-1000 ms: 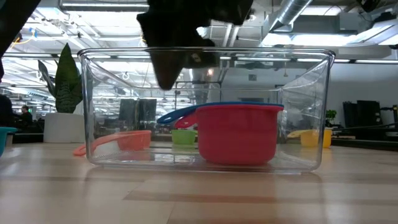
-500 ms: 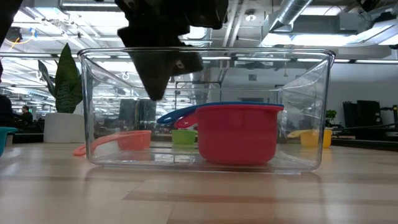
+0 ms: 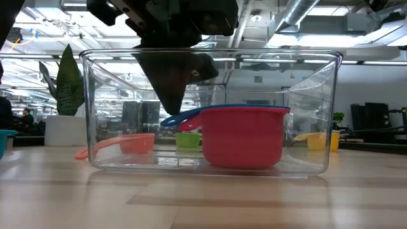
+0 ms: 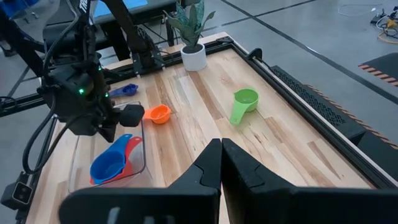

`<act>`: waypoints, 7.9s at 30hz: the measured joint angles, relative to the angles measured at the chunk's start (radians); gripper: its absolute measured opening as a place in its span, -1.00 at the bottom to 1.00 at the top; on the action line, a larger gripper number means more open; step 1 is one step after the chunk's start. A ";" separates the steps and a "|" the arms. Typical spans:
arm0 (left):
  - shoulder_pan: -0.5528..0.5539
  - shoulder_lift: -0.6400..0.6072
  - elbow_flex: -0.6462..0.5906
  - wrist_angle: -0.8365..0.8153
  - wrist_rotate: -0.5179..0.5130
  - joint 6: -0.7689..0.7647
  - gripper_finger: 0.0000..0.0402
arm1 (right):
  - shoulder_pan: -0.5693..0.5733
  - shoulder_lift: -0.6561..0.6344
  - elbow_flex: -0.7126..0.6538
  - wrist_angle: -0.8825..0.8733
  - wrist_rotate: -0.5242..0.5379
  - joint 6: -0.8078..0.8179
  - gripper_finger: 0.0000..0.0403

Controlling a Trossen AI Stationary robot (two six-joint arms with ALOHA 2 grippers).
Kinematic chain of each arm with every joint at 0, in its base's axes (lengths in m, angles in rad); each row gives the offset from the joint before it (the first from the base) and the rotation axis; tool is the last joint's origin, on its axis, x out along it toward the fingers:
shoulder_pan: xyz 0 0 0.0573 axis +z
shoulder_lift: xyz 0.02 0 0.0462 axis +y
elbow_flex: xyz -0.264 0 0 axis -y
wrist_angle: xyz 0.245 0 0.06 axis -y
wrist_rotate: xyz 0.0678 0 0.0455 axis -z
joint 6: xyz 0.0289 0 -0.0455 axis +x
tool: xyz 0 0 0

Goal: Nest measuring cups in basket
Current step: Stack the blue measuring cup on top of the red measuring cup in the transparent bin, then stack the yellow measuring cup on top of the blue measuring cup in the transparent bin

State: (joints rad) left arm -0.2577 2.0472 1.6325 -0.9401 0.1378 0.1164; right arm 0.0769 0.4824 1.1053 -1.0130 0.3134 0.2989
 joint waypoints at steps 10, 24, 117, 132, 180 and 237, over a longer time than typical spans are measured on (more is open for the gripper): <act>0.013 0.000 0.000 -0.003 -0.063 0.017 -1.00 | 0.000 0.000 0.000 0.000 0.000 0.000 -0.87; 0.036 0.000 0.000 -0.005 -0.068 0.035 -1.00 | 0.000 0.000 0.000 -0.002 0.000 -0.001 -0.87; 0.200 -0.181 0.276 -0.442 -0.579 -0.420 -1.00 | -0.706 1.262 -0.048 0.011 -0.175 0.101 -0.94; 0.200 -0.181 0.276 -0.430 -0.598 -0.390 -1.00 | -0.441 1.199 -0.007 0.245 -0.568 0.175 -0.93; 0.326 -0.061 0.025 0.776 -0.182 -0.478 -1.00 | 0.108 -0.079 0.063 -0.156 0.337 0.293 -0.88; 0.314 0.476 0.627 0.164 -0.240 -0.157 -0.07 | 0.108 -0.124 -0.008 -0.230 0.255 0.296 -0.88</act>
State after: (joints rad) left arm 0.0566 2.5233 2.2591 -0.7765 -0.1017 -0.0406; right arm 0.1844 0.3580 1.0977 -1.2427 0.5687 0.5945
